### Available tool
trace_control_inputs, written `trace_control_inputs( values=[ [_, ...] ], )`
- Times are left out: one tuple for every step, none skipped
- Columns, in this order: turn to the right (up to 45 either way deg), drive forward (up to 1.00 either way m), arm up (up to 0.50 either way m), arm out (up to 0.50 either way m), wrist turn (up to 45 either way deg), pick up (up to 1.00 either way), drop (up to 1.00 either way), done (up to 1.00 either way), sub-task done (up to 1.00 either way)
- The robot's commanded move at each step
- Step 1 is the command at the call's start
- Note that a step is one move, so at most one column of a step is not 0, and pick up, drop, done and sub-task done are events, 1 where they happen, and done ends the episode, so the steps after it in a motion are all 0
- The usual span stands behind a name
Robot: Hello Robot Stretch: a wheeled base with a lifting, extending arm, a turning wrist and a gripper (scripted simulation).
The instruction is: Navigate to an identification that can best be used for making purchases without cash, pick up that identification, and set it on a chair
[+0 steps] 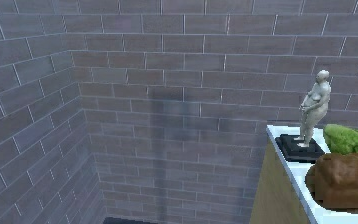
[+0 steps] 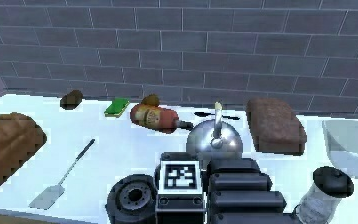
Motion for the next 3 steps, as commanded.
trace_control_inputs(
  values=[
    [-45.0,0.00,0.00,0.00,0.0,0.00,0.00,0.00,0.00],
    [-45.0,0.00,0.00,0.00,0.0,0.00,0.00,0.00,0.00],
    [-45.0,0.00,0.00,0.00,0.0,0.00,0.00,0.00,0.00]
  ],
)
